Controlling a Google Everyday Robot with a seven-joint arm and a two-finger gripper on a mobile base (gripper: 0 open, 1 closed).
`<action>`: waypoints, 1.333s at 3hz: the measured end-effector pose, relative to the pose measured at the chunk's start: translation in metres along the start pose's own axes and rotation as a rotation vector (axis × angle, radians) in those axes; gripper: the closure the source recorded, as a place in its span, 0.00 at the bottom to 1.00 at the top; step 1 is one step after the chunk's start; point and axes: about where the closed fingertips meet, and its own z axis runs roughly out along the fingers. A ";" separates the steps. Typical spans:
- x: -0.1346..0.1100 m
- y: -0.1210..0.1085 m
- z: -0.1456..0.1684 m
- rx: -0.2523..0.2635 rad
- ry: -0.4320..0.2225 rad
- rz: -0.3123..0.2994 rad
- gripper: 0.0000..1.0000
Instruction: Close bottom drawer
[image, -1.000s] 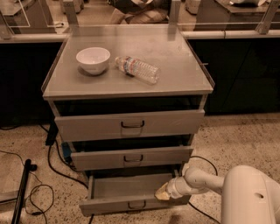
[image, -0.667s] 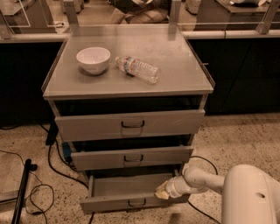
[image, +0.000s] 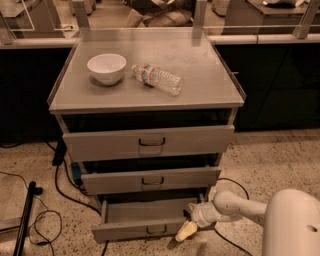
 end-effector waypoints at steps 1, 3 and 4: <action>0.002 0.027 -0.028 -0.011 -0.011 -0.024 0.00; 0.007 0.033 -0.027 -0.021 -0.003 -0.018 0.49; 0.029 0.026 -0.011 -0.023 0.063 0.007 0.73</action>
Offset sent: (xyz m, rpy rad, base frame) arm -0.0229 -0.0077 0.0237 0.0119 -0.0122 0.0193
